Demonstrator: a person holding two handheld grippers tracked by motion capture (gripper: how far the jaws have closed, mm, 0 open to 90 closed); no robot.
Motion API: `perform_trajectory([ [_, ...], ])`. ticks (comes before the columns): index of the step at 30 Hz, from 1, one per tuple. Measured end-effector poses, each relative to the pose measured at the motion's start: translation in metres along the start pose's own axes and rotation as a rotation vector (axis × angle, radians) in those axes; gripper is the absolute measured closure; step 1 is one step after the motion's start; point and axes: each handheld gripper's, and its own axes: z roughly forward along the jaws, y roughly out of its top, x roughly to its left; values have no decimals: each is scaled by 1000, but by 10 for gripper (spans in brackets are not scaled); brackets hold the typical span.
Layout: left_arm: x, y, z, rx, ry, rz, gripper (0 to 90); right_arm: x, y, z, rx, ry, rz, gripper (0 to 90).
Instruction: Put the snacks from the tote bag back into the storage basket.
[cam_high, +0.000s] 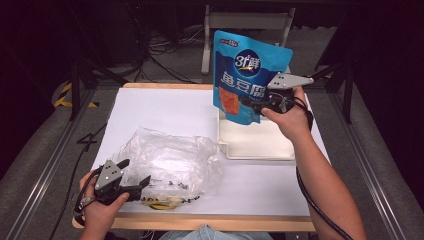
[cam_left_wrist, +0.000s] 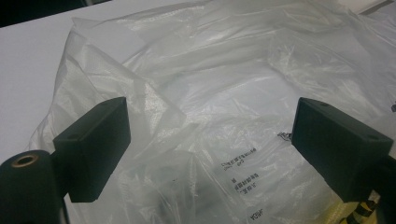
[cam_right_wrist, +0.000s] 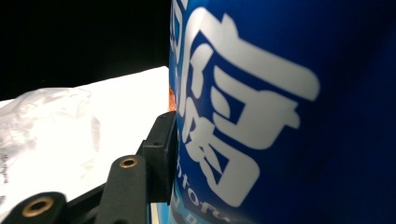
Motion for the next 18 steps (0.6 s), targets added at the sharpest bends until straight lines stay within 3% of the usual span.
perform_trajectory([
  [18,0,0,0,2,4,-4,127,-28,-26,9,-1,-23,-12,515],
])
